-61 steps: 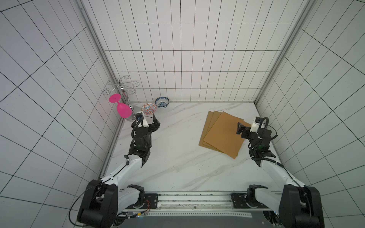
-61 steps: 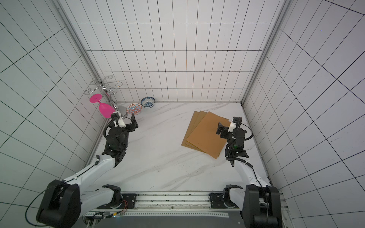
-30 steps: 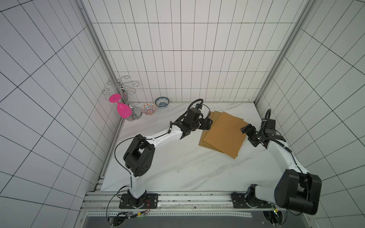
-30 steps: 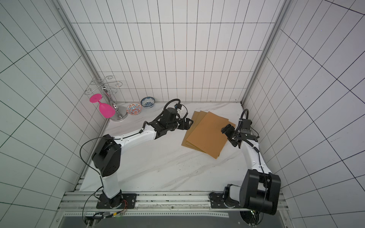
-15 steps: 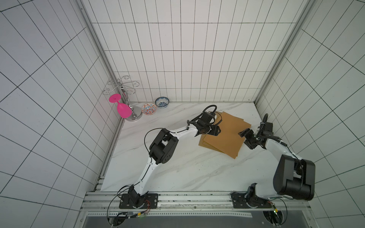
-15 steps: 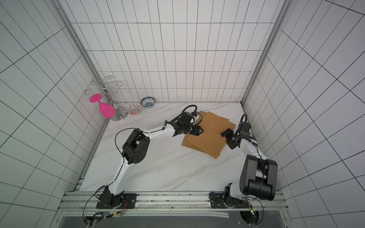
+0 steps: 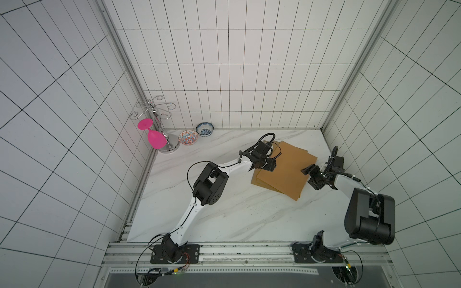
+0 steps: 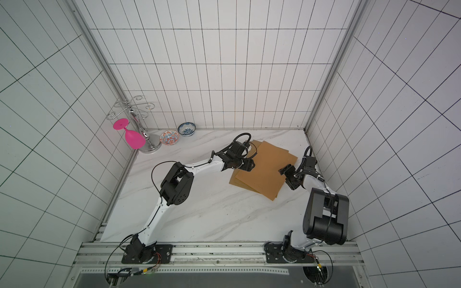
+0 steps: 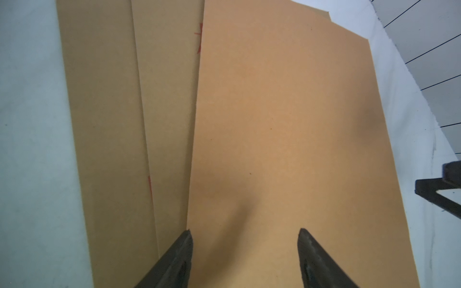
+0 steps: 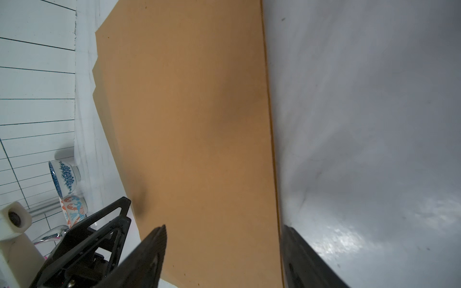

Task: Open the file bag
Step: Pick up the file bag from the file bag.

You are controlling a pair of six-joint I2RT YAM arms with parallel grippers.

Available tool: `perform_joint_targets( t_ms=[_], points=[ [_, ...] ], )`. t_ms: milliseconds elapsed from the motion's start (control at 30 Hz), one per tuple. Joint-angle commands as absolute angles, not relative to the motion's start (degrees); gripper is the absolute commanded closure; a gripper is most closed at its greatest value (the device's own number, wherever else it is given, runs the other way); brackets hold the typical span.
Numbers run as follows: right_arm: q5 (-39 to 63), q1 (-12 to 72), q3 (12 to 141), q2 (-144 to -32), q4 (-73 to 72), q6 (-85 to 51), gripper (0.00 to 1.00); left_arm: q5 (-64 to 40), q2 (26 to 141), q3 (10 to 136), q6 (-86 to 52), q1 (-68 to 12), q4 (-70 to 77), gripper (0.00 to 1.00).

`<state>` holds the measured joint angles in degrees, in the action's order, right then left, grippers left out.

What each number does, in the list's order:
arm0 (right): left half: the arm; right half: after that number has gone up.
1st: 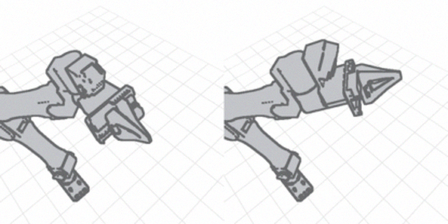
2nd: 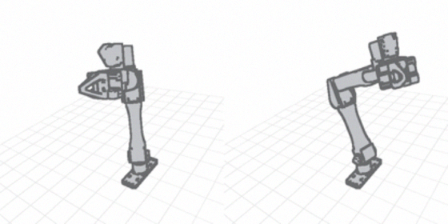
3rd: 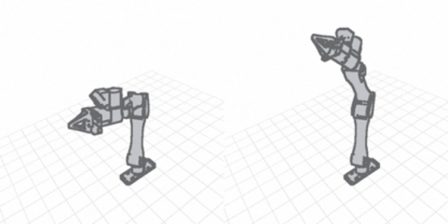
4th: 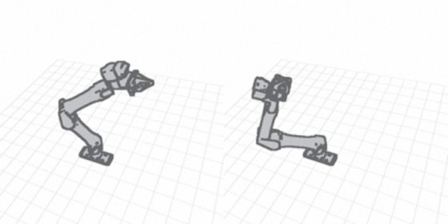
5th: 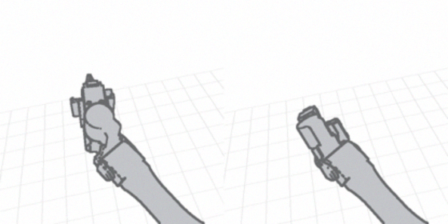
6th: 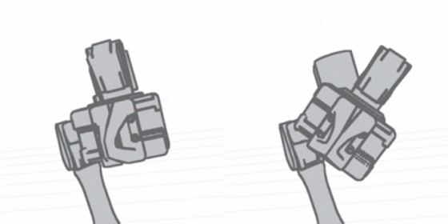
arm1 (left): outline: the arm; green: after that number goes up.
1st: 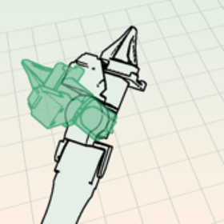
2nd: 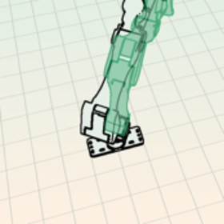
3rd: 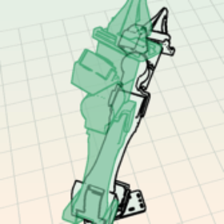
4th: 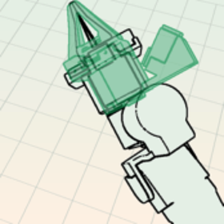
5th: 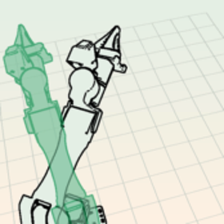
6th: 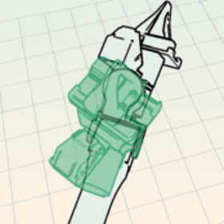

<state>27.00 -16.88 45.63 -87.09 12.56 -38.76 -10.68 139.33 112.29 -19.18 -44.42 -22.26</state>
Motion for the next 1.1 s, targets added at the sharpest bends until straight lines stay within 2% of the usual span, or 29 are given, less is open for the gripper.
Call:
perform_joint_targets(
  t_ms=[0, 533, 633, 1067],
  points=[
    [25.4, -17.7, 44.2, -88.4, 12.5, -38.1, 0.25, -9.0, 141.5, 113.7, -17.7, -44.3, -24.3, 0.32],
    [32.7, -19.0, 41.7, -93.3, 5.1, -40.4, 0.25, -11.5, 145.0, 115.1, -16.9, -44.9, -26.2, 0.32],
    [35.1, -19.0, 40.9, -93.6, 1.6, -41.4, 0.30, -12.0, 145.6, 116.0, -16.4, -45.1, -26.8, 0.32],
    [42.4, -19.2, 35.0, -87.0, -15.0, -45.7, 0.36, -12.3, 147.5, 118.6, -15.5, -45.6, -28.3, 0.32]
  ],
)
